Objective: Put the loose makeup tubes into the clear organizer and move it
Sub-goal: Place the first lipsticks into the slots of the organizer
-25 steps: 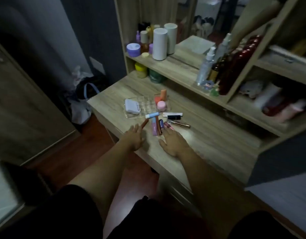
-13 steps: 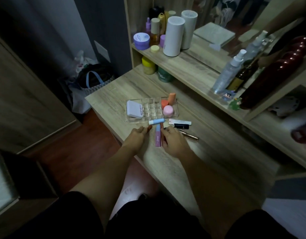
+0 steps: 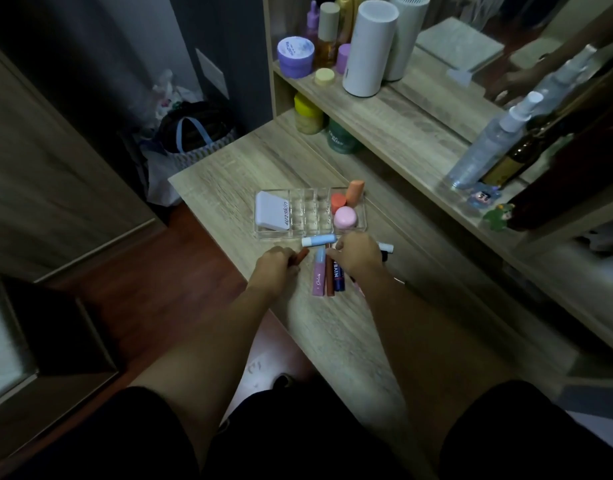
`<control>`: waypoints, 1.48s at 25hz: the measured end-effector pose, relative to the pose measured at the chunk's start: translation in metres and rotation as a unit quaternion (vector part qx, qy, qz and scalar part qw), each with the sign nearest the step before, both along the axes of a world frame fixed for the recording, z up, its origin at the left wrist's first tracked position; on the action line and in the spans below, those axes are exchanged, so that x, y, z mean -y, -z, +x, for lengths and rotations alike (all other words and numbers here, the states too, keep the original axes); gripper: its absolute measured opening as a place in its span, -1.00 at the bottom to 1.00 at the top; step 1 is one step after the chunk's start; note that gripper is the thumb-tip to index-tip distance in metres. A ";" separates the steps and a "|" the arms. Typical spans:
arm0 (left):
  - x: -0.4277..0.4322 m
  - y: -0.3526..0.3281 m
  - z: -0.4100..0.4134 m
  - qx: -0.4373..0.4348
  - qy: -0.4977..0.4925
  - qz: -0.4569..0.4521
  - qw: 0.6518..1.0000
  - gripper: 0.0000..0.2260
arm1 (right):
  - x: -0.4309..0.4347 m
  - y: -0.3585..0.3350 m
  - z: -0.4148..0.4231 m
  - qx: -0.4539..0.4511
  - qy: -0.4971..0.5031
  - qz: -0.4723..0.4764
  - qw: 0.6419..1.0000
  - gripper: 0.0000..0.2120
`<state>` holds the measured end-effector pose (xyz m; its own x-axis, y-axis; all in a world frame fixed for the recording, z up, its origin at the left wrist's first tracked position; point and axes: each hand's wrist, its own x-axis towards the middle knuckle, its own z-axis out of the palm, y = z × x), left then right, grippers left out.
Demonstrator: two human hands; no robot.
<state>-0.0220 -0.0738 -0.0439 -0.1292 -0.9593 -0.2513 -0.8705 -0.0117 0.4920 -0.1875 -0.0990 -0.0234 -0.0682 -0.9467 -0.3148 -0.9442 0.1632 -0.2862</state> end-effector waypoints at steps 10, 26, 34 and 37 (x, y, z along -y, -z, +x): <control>0.004 -0.001 0.002 -0.032 -0.038 0.012 0.999 -0.78 | 0.013 0.001 0.002 0.005 0.015 0.044 0.999 -0.71; 0.004 -0.002 0.013 -0.186 -0.143 0.038 0.971 -0.77 | 0.014 -0.002 -0.012 0.256 0.149 0.041 0.954 -0.81; 0.038 -0.037 0.017 -0.333 -0.094 0.019 0.938 -0.92 | 0.006 -0.026 -0.044 0.449 0.128 0.022 0.884 -0.86; 0.063 -0.053 0.023 -0.328 -0.097 -0.024 0.939 -0.95 | 0.023 -0.054 -0.039 0.479 0.111 -0.058 0.869 -0.89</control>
<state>0.0010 -0.1364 0.0087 -0.0622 -0.9889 -0.1353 -0.3640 -0.1037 0.9256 -0.2262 -0.1221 0.0306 -0.0118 -0.9729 -0.2309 -0.2123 0.2281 -0.9502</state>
